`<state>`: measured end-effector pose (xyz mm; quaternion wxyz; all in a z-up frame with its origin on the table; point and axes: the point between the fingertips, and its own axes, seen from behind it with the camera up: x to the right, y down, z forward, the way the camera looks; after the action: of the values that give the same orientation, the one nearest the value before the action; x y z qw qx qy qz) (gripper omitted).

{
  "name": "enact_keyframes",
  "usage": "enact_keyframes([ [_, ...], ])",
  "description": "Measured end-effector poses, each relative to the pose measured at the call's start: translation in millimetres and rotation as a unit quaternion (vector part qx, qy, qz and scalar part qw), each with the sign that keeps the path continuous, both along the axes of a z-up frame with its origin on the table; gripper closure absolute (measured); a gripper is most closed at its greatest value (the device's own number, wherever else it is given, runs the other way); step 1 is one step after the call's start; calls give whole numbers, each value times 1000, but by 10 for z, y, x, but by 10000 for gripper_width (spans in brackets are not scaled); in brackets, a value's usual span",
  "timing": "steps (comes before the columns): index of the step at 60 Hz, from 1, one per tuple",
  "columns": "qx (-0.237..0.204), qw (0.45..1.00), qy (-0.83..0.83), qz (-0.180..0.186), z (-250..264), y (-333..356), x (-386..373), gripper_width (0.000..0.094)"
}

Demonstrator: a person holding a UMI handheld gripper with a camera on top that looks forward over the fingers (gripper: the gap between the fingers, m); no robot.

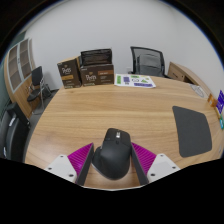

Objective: Arrange mouse

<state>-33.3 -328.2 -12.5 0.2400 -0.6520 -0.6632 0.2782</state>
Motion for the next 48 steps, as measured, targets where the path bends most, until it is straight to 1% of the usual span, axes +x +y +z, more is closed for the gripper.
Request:
enact_keyframes([
  [2, -7, 1000, 2, 0, 5, 1, -6, 225],
  [6, -16, 1000, 3, -2, 14, 8, -10, 264],
  [7, -17, 1000, 4, -3, 17, 10, -20, 292],
  [9, -20, 1000, 8, -2, 36, 16, -37, 402],
  [12, -32, 999, 3, 1, 32, -9, -19, 434],
  [16, -18, 1000, 7, 9, 45, 16, -31, 485],
  [22, -14, 1000, 4, 3, 58, 53, -13, 542],
  [26, -9, 1000, 3, 3, 65, 73, 2, 554],
  [32, -21, 1000, -4, 6, 123, 54, 72, 554],
  [35, -16, 1000, -2, 6, 203, 99, 98, 553],
  [39, -33, 999, 3, 3, 383, 134, 120, 555],
  [44, -41, 999, 16, -3, 695, 302, 86, 554],
  [48, -32, 999, 31, -3, 979, 522, 8, 553],
])
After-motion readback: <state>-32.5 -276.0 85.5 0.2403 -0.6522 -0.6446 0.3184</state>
